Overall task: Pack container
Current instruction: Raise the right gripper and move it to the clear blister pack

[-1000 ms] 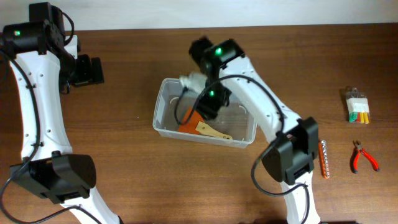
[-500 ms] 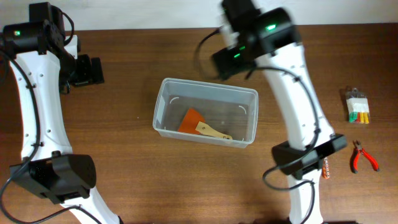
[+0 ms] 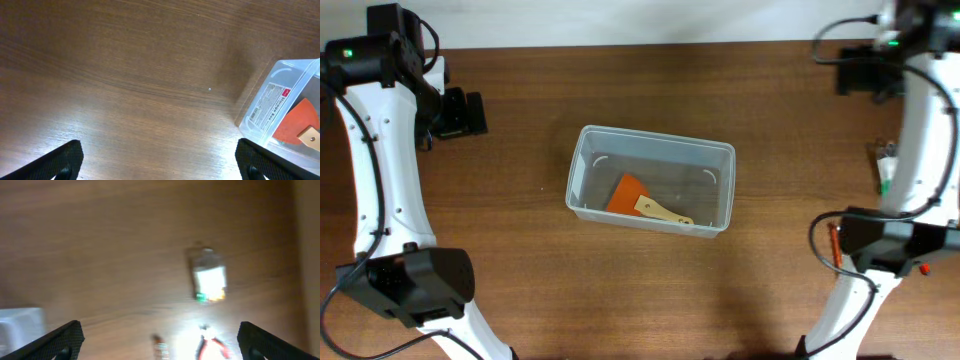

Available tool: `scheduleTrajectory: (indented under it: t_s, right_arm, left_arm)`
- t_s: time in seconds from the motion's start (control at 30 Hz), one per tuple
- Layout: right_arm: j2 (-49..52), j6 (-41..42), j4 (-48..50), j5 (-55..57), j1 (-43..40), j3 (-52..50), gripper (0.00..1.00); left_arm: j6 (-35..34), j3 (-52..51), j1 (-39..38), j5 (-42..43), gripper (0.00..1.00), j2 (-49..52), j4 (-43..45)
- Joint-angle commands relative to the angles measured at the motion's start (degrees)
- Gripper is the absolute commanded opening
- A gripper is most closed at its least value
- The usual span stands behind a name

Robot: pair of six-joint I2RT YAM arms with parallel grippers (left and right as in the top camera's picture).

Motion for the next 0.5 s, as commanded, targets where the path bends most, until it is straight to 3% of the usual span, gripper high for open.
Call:
scheduleTrajectory:
  t_s: [0.0, 0.23, 0.47]
  right_arm:
    - [-2.8, -6.6, -0.1, -1.5, -5.1, -0.2, 0.99]
    - [-1.5, -7.4, 2.0, -4.1, -16.3, -0.5, 0.99]
    - [1.5, -18.3, 5.3, -14.2, -22.8, -1.9, 0.99]
  left_arm:
    - [0.7, 0.5, 0.3, -0.4, 0.99, -0.2, 0.0]
    - [0.7, 0.5, 0.3, -0.4, 0.99, -0.2, 0.0]
    - [0.7, 0.5, 0.3, -0.4, 0.99, -0.2, 0.0]
